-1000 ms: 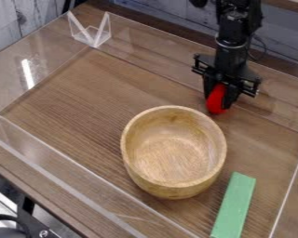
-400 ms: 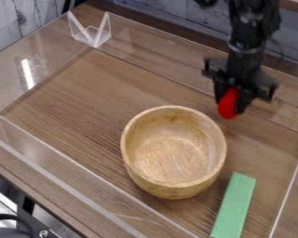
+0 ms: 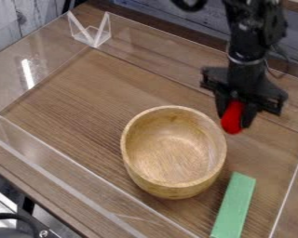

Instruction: Move the red object to the right side of the table

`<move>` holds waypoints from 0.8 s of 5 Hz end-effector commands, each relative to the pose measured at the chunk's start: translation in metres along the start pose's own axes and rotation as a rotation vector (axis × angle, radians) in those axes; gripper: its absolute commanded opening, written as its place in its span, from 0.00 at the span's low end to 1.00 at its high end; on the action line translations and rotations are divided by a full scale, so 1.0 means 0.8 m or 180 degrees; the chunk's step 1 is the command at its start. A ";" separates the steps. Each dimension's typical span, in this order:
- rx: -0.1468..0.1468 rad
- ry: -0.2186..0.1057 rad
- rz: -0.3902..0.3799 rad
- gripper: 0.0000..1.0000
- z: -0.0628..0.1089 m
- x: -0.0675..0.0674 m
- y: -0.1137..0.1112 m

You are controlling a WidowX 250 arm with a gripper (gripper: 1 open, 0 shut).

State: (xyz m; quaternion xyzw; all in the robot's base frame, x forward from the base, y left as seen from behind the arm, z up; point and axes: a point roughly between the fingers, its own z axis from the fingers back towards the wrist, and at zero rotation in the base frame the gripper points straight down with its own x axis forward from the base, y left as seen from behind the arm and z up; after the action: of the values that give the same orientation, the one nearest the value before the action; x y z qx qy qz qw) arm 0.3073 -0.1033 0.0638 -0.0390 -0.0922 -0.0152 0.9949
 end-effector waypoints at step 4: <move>-0.0113 -0.0120 -0.0105 1.00 -0.015 0.014 -0.001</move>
State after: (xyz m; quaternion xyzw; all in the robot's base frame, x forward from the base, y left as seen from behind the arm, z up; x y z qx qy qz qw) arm 0.3120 -0.1047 0.0315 -0.0475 -0.0758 -0.0303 0.9955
